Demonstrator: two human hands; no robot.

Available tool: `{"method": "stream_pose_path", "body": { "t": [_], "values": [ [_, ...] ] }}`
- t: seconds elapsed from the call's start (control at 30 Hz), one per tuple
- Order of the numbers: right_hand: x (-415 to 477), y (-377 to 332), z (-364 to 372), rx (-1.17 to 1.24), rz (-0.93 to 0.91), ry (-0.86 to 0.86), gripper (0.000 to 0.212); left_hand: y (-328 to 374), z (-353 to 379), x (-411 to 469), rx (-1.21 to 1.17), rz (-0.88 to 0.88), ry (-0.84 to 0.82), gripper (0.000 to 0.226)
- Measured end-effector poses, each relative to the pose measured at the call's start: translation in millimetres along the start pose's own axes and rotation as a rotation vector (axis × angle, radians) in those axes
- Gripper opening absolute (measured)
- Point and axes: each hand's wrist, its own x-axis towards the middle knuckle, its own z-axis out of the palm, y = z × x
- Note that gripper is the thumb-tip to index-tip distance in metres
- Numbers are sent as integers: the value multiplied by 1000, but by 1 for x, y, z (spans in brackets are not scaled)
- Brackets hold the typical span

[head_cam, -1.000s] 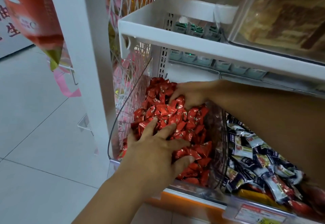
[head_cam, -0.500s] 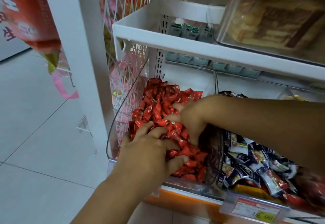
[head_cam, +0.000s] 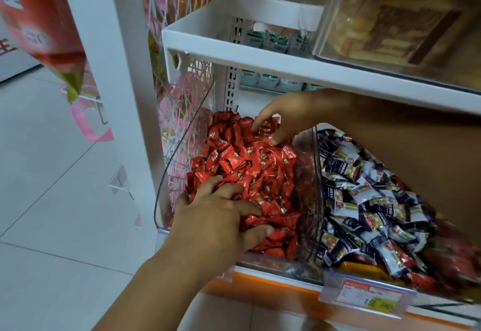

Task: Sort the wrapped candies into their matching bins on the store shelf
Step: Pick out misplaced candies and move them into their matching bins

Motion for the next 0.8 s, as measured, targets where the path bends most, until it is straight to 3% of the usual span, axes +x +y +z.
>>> {"method": "stream_pose_path", "body": {
  "t": [0.13,0.2,0.27,0.43,0.5,0.57,0.7,0.8],
  "values": [
    [-3,-24,21,-62,173,-209,111,-1,1,-1,-11,11,20,54],
    [6,-40,41,-36,227,-256,118,-2,1,-2,-20,19,23,57],
    [12,-45,54,115,246,-256,110,-3,1,-3,-18,30,23,60],
    [2,-36,40,788,167,-55,57,-4,2,-4,-22,43,63,58],
    [-5,-39,28,884,98,32,66,-4,2,-3,-42,57,62,58],
    [-12,-39,20,827,77,88,75,-5,1,-1,-79,64,58,62],
    [-41,-37,11,398,62,166,45,-9,-12,-7,-148,76,127,74],
    [-67,-50,12,156,-26,-64,54,-18,-21,-22,-100,56,188,65]
  ]
}}
